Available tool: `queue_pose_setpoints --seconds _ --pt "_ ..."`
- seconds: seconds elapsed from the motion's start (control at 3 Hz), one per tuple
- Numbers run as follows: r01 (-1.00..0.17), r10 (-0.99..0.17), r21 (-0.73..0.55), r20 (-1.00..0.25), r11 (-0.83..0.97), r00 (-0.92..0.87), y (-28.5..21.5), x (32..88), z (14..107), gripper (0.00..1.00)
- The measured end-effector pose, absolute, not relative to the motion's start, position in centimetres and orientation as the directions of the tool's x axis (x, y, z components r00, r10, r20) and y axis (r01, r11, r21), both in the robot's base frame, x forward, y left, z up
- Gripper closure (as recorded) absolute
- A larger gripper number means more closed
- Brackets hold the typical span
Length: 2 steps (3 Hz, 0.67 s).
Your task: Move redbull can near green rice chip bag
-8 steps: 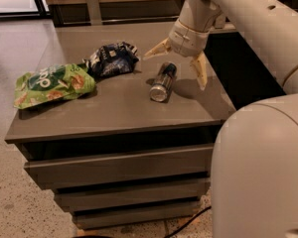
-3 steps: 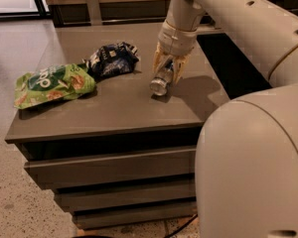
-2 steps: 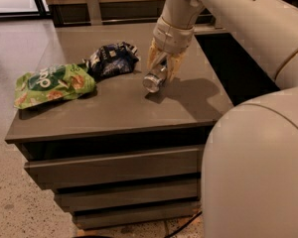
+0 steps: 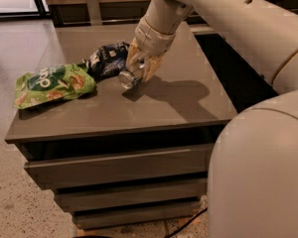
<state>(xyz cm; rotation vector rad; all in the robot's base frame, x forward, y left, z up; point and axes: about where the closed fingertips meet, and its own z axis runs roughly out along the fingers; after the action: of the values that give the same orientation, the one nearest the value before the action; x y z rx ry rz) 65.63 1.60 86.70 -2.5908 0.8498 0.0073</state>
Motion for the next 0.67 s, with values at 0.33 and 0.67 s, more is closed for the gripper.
queue_pose_setpoints --seconds 0.33,0.67 --pt "-0.567 -0.566 -0.383 -0.129 -0.729 0.814 1.61 65.70 86.69 1.00" --pt "-0.551 -0.547 -0.384 -0.133 -0.741 0.827 2.55 65.30 86.52 1.00"
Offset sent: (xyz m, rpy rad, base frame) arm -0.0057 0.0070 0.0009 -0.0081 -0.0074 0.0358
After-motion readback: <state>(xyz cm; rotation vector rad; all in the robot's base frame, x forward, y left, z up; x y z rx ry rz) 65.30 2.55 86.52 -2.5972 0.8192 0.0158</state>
